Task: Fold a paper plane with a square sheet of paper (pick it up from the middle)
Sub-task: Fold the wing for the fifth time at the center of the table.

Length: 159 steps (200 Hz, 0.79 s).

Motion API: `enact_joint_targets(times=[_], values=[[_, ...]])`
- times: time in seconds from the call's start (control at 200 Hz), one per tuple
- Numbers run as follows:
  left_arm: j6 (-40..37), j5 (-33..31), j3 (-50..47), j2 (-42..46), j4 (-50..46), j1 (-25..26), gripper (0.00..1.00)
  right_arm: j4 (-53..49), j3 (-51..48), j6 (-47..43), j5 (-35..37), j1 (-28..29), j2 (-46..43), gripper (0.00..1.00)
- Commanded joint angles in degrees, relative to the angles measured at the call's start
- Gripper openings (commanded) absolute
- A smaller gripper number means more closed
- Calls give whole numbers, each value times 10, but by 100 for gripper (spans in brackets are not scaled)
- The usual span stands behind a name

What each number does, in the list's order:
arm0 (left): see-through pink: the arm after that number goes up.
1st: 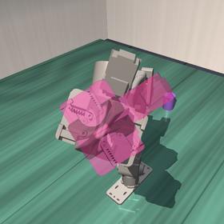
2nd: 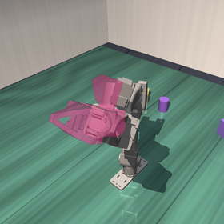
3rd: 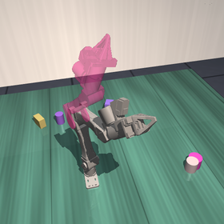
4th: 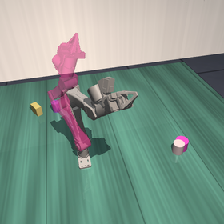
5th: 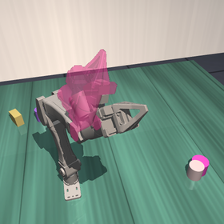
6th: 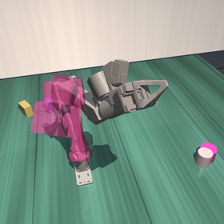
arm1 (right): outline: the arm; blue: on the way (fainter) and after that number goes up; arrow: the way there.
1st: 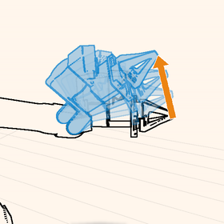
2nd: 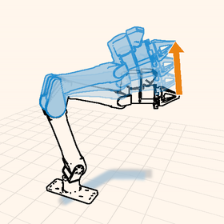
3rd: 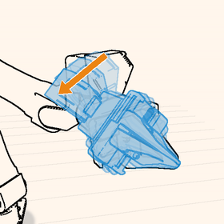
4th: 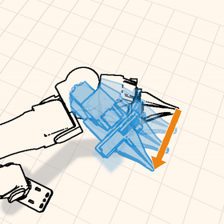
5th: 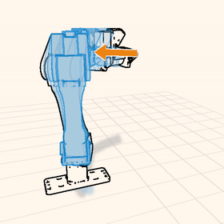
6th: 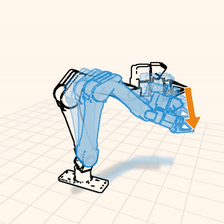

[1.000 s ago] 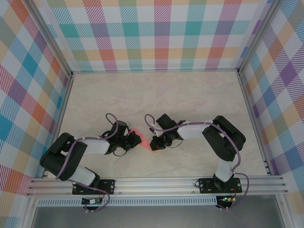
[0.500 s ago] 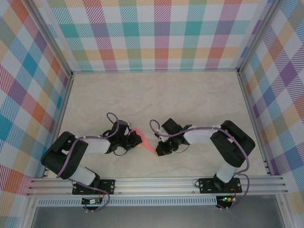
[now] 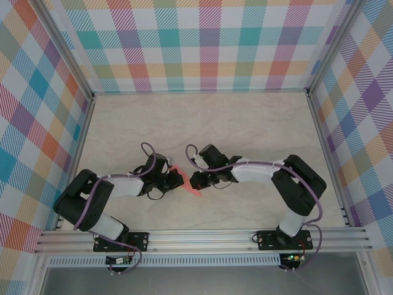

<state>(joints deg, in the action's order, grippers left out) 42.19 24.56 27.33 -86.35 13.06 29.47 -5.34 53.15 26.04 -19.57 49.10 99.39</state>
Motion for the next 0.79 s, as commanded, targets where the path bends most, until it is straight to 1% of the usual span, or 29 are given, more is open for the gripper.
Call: enact_joint_targets(times=[0.0,0.22,0.405,0.66,0.79], values=[[-38,3,18,-13,-22,-4,4,19,13,14,4,5,24,0],[-40,5,20,-27,-15,-4,3,25,-14,14,-22,6,39,0],[-38,-12,18,-24,-38,-4,3,13,-51,9,-36,7,34,0],[-36,-37,15,-30,-68,-4,2,-12,-127,-8,-48,6,-21,0],[-35,-33,13,-38,-62,-4,2,-35,-157,-28,-57,7,-57,0]])
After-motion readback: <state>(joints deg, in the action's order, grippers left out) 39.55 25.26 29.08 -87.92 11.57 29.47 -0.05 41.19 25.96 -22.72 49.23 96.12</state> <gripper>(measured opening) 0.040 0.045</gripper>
